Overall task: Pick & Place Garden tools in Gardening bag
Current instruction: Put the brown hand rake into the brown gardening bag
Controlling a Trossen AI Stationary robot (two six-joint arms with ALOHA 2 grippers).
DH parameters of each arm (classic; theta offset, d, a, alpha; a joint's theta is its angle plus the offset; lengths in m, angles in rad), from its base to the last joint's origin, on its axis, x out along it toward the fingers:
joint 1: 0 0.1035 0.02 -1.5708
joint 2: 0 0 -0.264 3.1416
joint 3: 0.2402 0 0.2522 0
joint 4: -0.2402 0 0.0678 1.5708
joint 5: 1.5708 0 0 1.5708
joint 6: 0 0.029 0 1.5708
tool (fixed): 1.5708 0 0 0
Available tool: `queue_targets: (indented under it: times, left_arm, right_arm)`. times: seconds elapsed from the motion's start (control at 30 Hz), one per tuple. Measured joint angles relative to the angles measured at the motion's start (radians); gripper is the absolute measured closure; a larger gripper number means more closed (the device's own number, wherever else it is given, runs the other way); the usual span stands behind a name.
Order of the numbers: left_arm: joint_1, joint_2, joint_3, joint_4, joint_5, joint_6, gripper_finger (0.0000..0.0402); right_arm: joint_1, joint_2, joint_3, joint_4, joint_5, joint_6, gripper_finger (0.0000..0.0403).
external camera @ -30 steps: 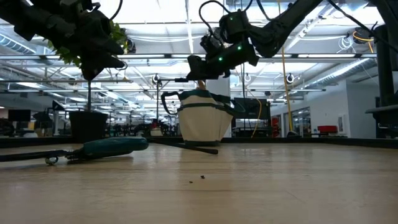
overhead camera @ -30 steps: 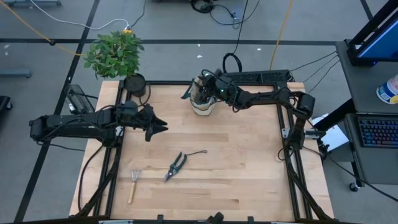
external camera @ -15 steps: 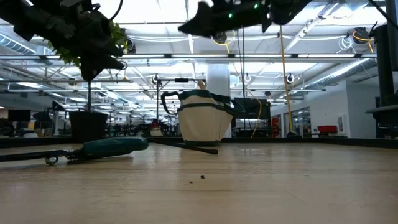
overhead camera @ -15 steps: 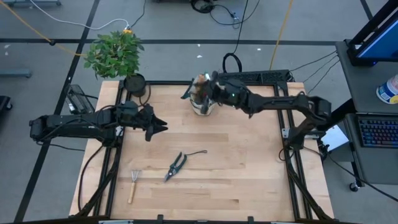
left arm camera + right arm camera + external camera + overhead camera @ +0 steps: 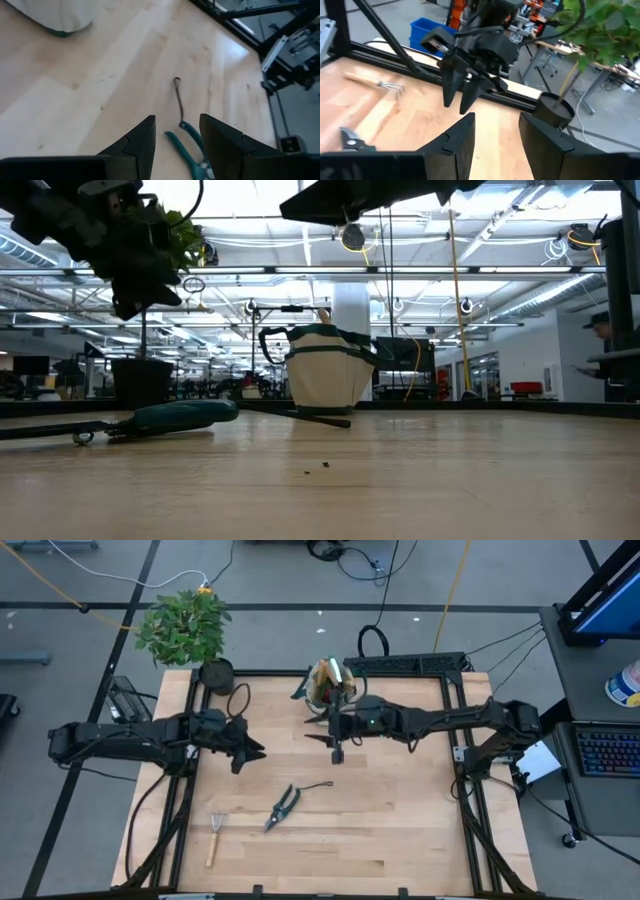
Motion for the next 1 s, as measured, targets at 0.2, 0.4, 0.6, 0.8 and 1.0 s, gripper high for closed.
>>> queue_targets:
  times: [0.2,0.4,0.6,0.8,1.0]
  left_arm:
    - [-0.101,0.0,0.0,0.0,-0.005,-0.051,0.0243]
    - [-0.218,0.0,0.0,0.001,-0.098,-0.151,0.0243]
    - [-0.327,0.0,0.0,0.001,-0.14,-0.424,0.0243]
    - [-0.506,0.0,0.0,-0.001,-0.179,-0.725,0.0243]
    - [-0.742,0.0,0.0,0.0,-0.351,-1.02,0.0243]
  right_arm:
    - [0.053,0.0,0.0,-0.007,0.034,0.093,0.0259]
    - [0.109,0.0,0.0,-0.062,0.051,0.242,0.0259]
    - [0.158,0.0,0.0,-0.13,0.051,0.338,0.0259]
    - [0.193,0.0,0.0,-0.183,0.051,0.353,0.0259]
    - [0.208,0.0,0.0,-0.225,0.05,0.353,0.0259]
